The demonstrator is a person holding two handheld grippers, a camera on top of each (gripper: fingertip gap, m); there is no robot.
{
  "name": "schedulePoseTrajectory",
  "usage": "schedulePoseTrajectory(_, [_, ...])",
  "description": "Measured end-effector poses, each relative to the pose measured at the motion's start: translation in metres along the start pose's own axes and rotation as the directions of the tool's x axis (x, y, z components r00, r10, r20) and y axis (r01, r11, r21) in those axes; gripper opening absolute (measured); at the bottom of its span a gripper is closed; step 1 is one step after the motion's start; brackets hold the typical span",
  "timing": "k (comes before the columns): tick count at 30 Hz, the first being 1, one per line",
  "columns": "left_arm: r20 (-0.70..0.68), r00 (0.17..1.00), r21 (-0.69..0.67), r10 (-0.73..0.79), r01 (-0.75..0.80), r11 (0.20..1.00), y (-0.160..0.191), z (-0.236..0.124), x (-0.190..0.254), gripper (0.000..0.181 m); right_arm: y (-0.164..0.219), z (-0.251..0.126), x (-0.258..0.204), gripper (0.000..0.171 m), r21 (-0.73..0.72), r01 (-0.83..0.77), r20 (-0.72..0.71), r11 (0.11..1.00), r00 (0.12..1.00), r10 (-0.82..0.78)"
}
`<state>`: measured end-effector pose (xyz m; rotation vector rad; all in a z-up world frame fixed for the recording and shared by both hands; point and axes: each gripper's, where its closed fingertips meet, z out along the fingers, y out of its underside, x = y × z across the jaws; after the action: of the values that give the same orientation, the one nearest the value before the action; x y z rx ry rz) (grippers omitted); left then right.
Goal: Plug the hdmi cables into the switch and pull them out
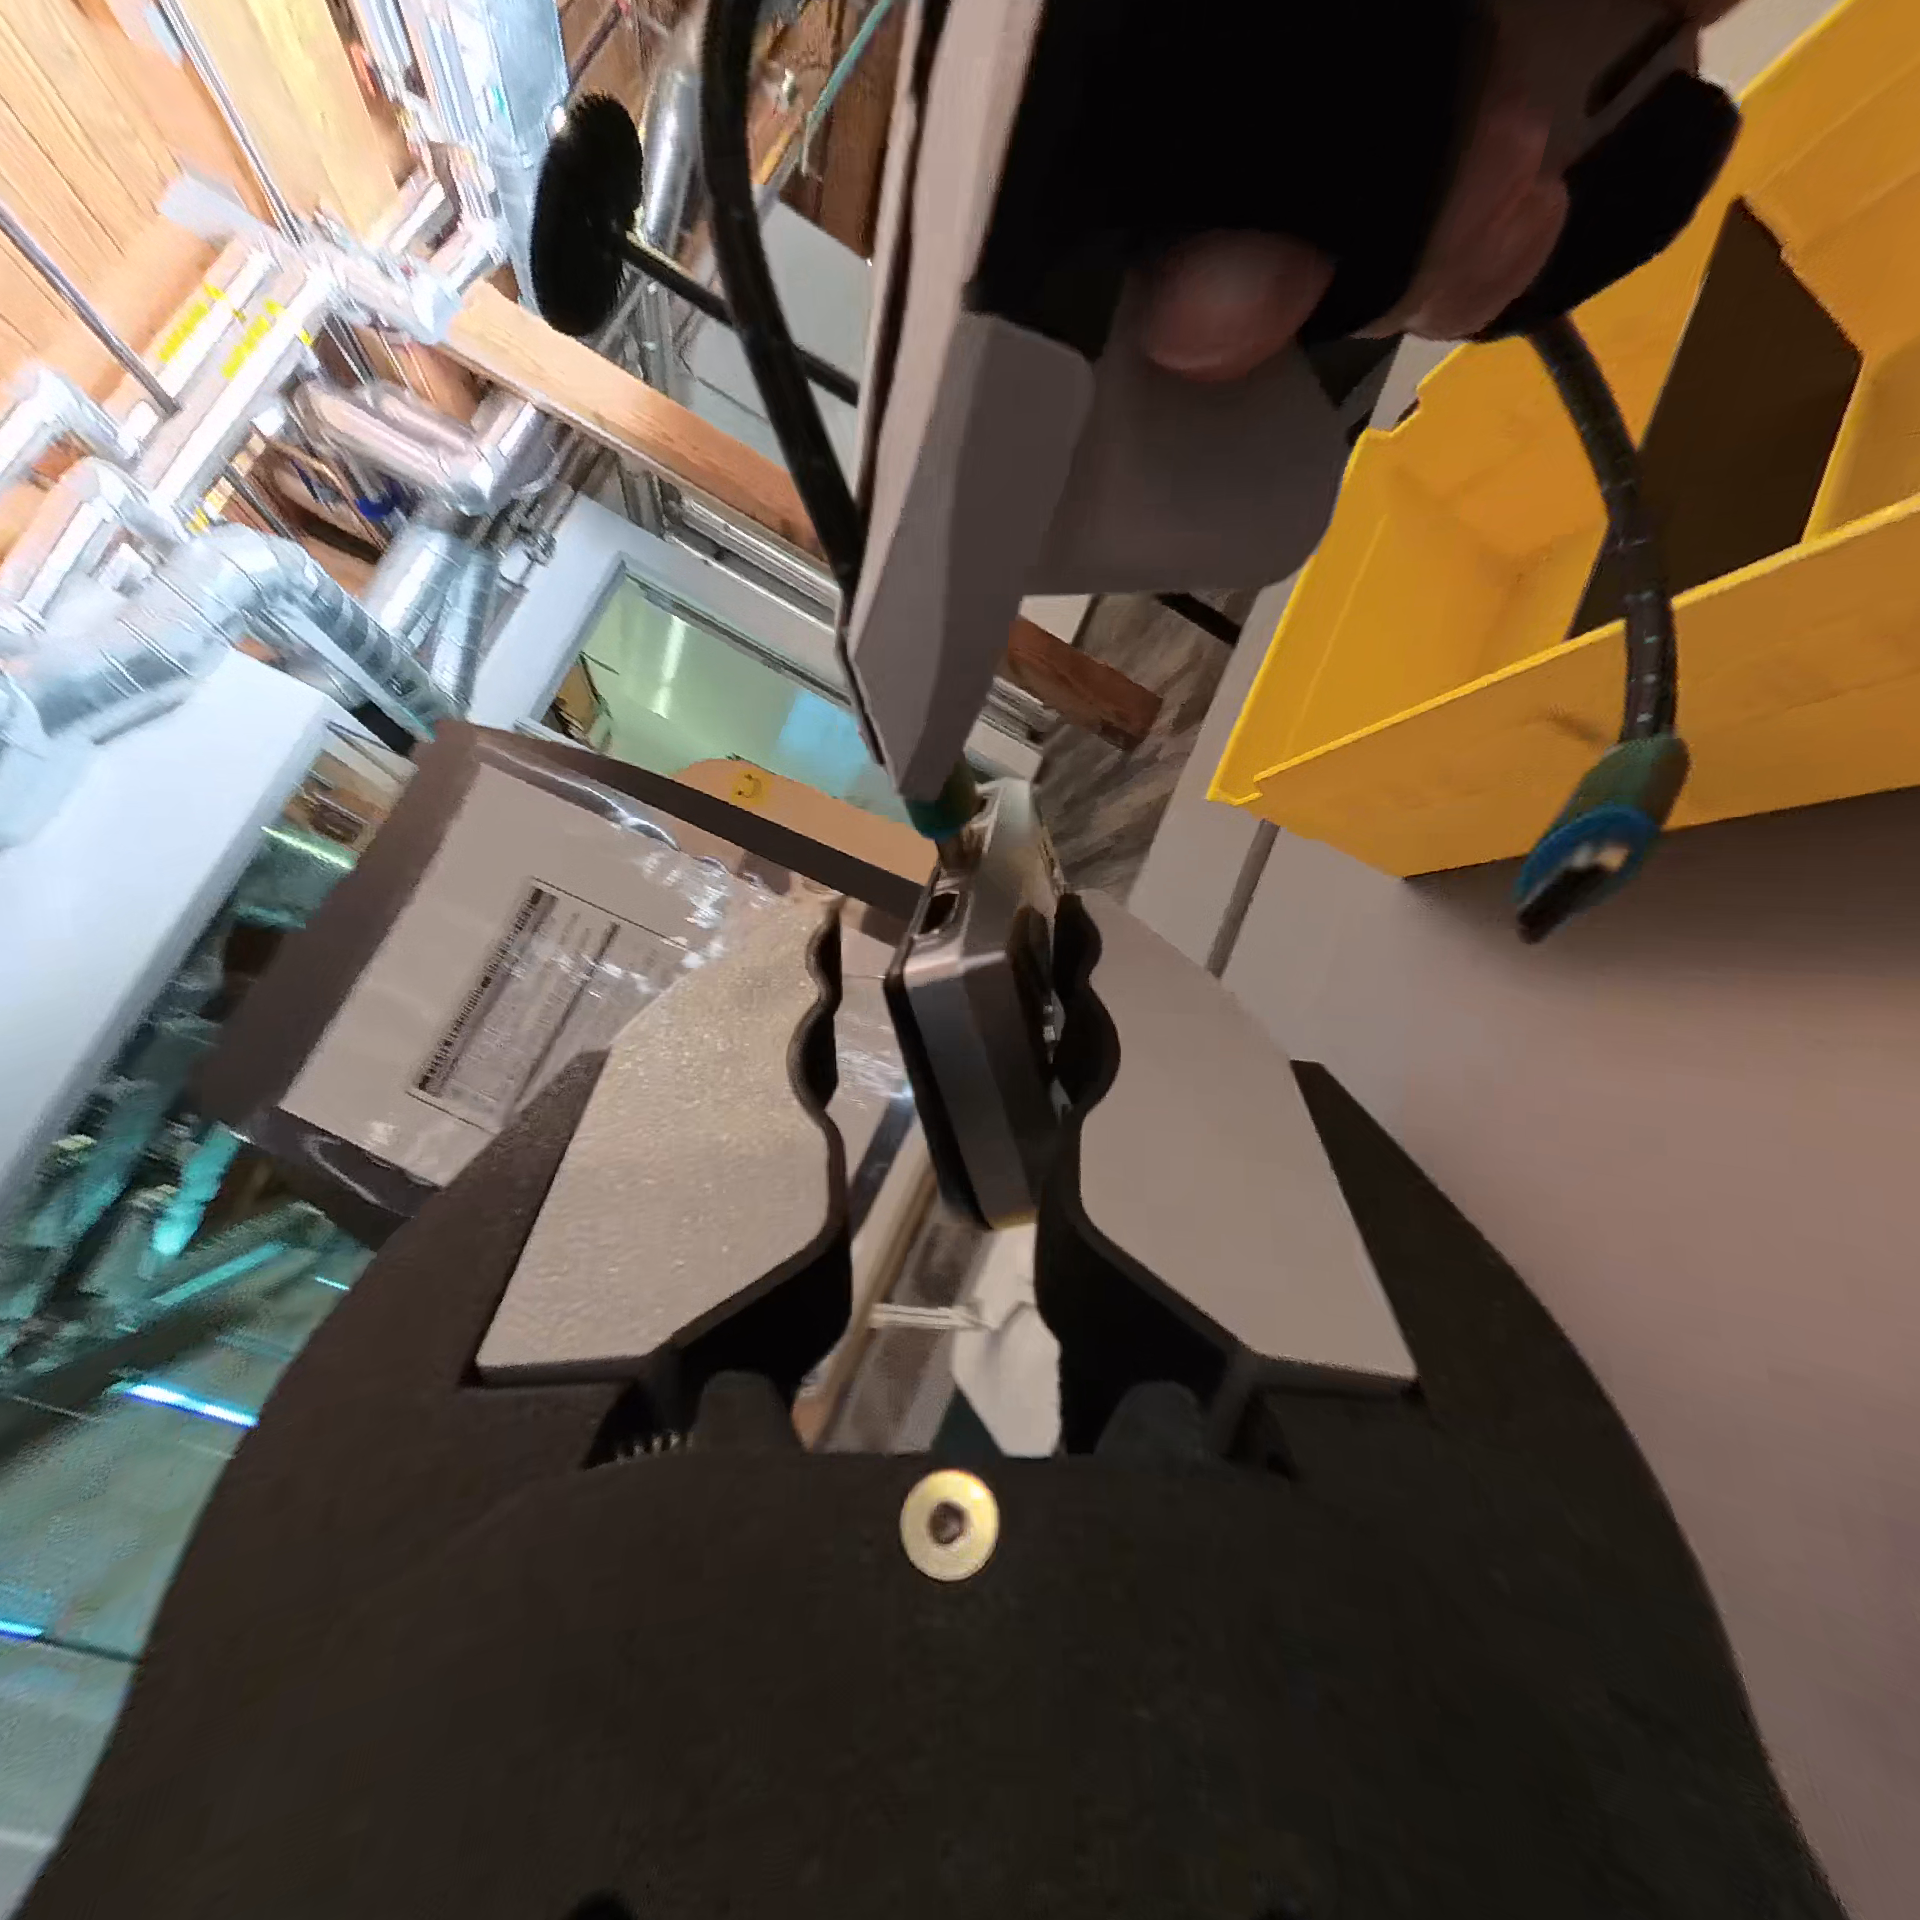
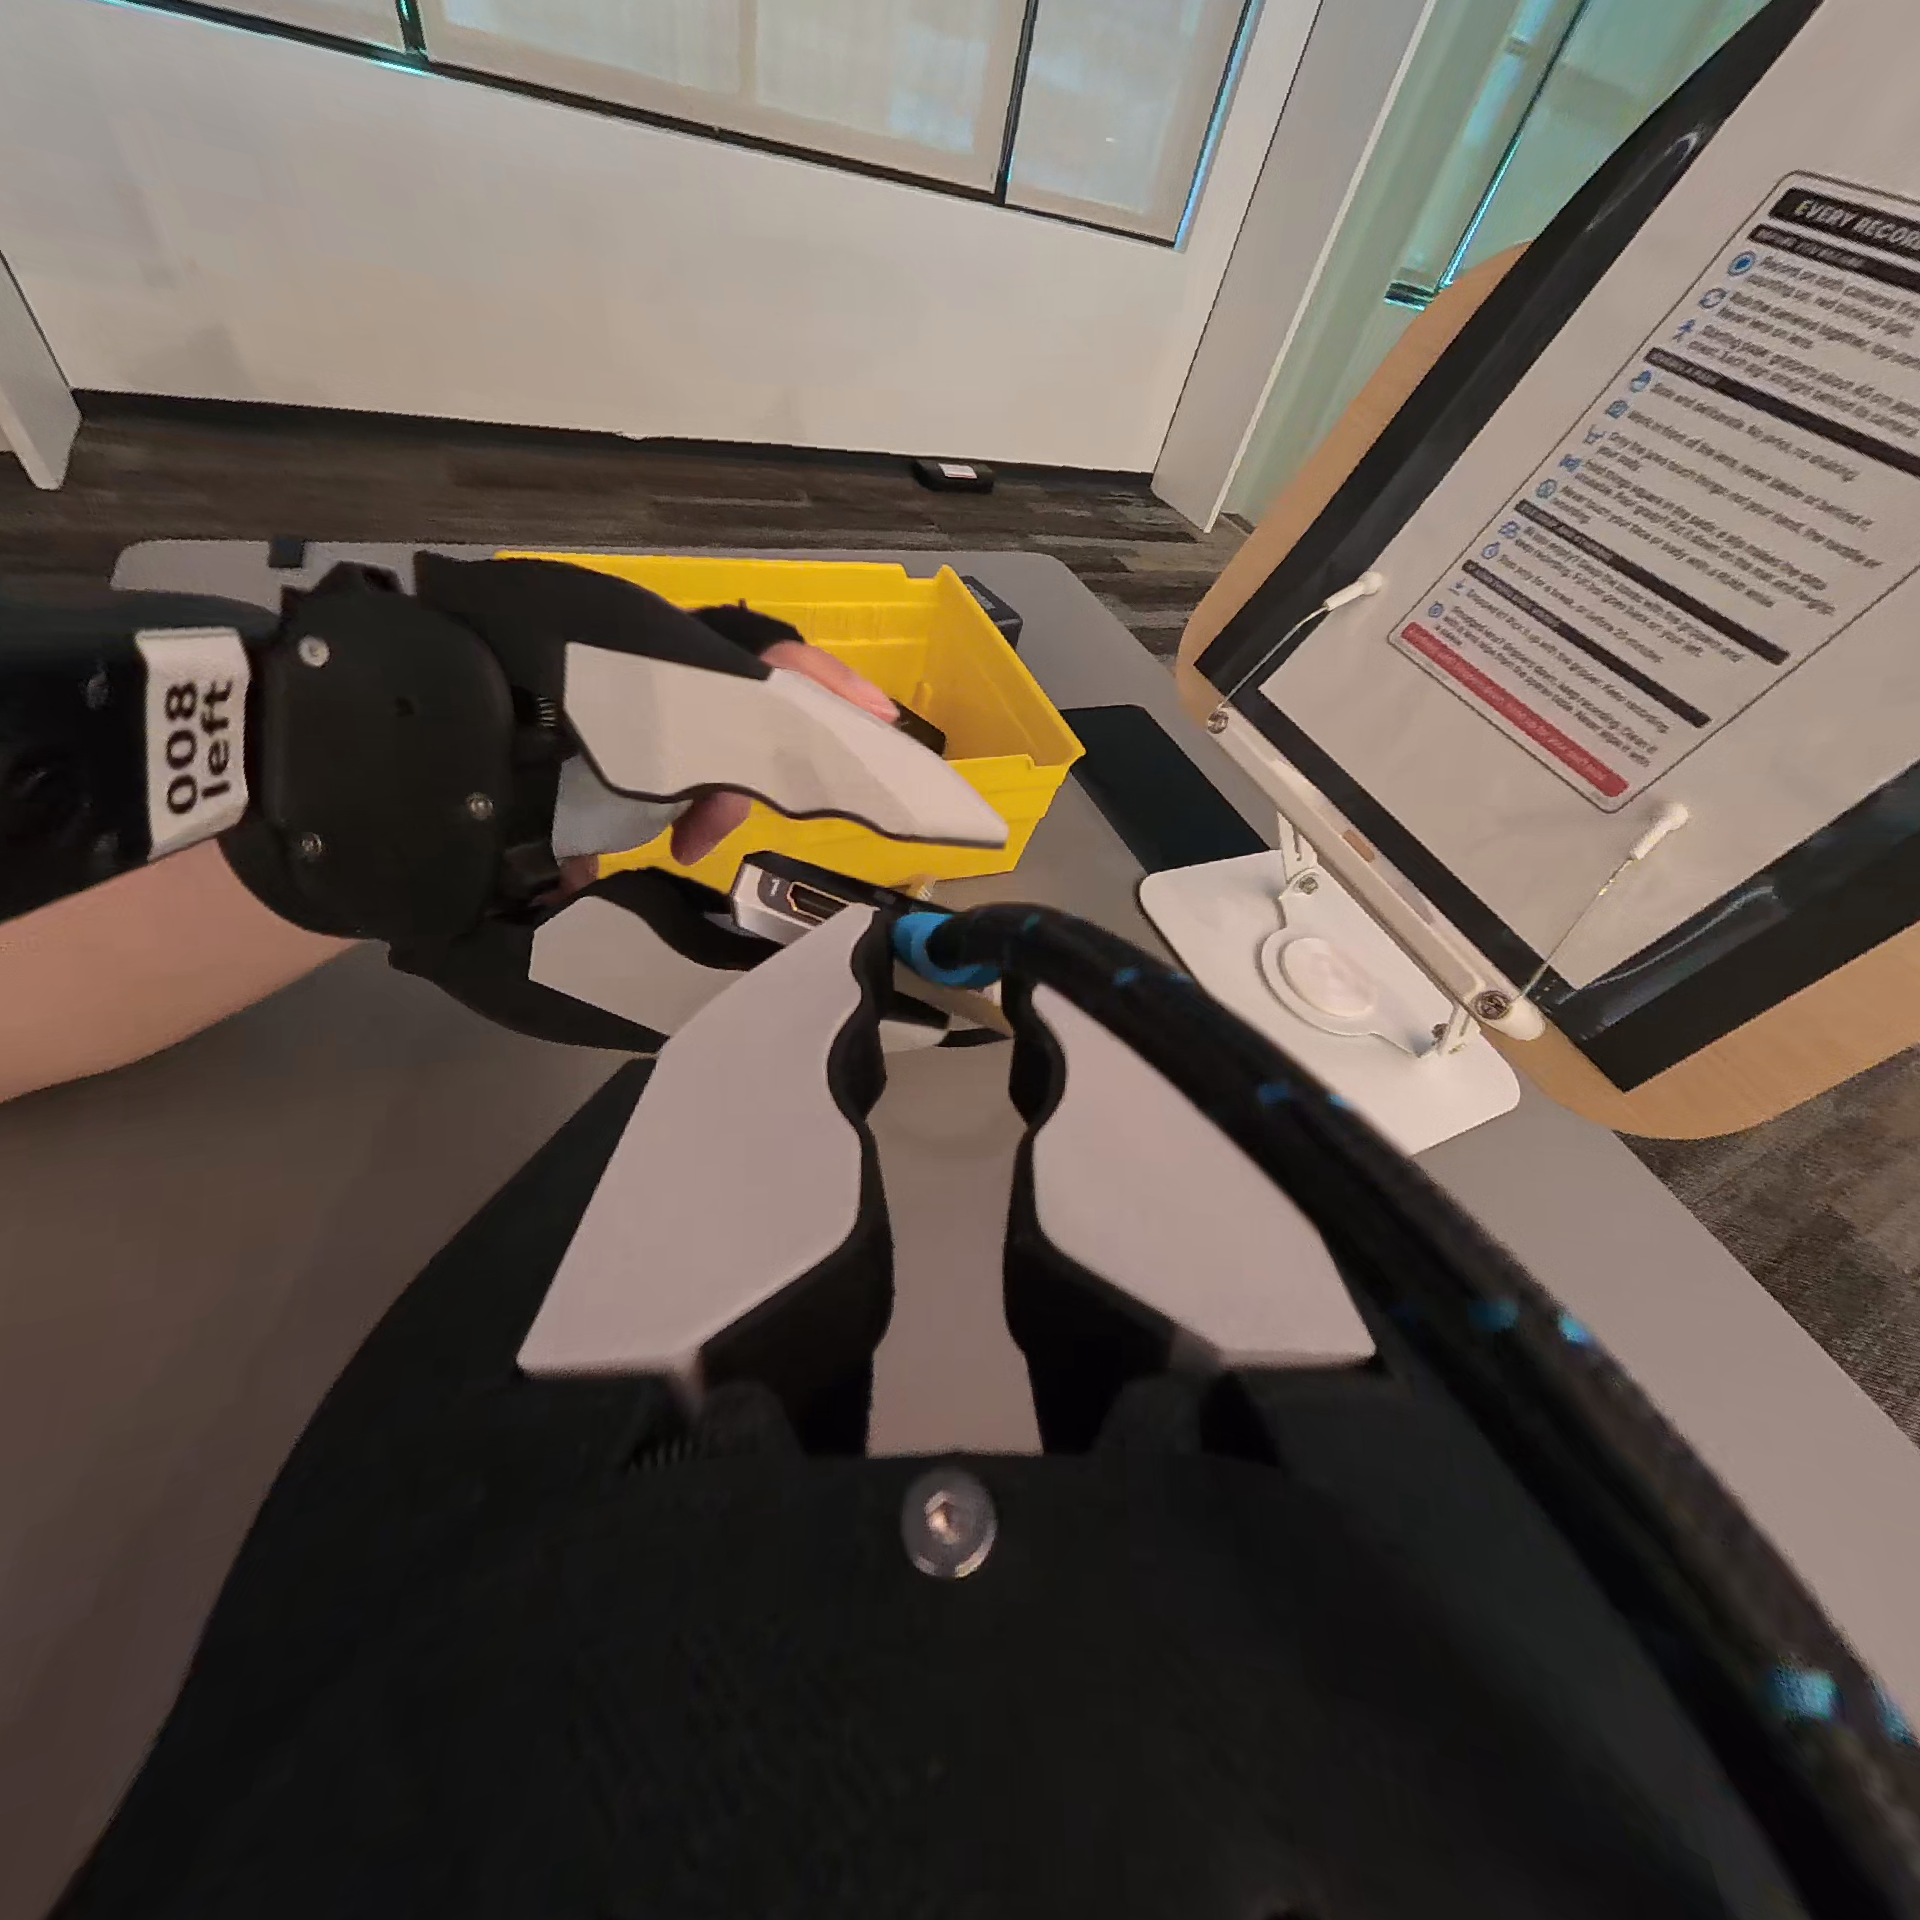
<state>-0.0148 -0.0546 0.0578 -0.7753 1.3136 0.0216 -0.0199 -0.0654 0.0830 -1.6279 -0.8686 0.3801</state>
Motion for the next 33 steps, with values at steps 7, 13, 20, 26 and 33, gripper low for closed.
schedulePoseTrajectory(7, [-0.107, 0.976, -0.066, -0.187, 0.181, 0.981, 0.012, 0.013, 0.02, 0.025, 0.012, 0.008, 0.003, 0.02, -0.058, 0.03, -0.015, 0.998, 0.999, -0.031])
schedulePoseTrajectory(13, [-0.074, 0.995, -0.027, -0.06, 0.058, 0.998, 0.008, 0.009, 0.016, 0.024, 0.01, 0.003, -0.004, 0.019, -0.078, 0.02, 0.001, 0.997, 1.0, -0.02])
schedulePoseTrajectory(20, [0.044, 0.991, -0.048, 0.129, -0.127, 0.991, 0.0, 0.001, 0.003, 0.025, 0.001, -0.003, -0.012, 0.021, -0.027, 0.08, 0.025, 0.996, 0.997, -0.08])
schedulePoseTrajectory(26, [0.081, 0.982, -0.083, 0.173, -0.166, 0.983, -0.002, -0.002, -0.007, 0.025, -0.007, -0.003, -0.013, 0.021, 0.006, 0.07, 0.005, 0.998, 0.998, -0.07])
schedulePoseTrajectory(33, [0.148, 0.96, -0.116, 0.236, -0.22, 0.969, -0.006, -0.002, -0.017, 0.025, -0.012, -0.007, -0.01, 0.021, -0.006, 0.037, -0.064, 0.999, 0.997, -0.038])
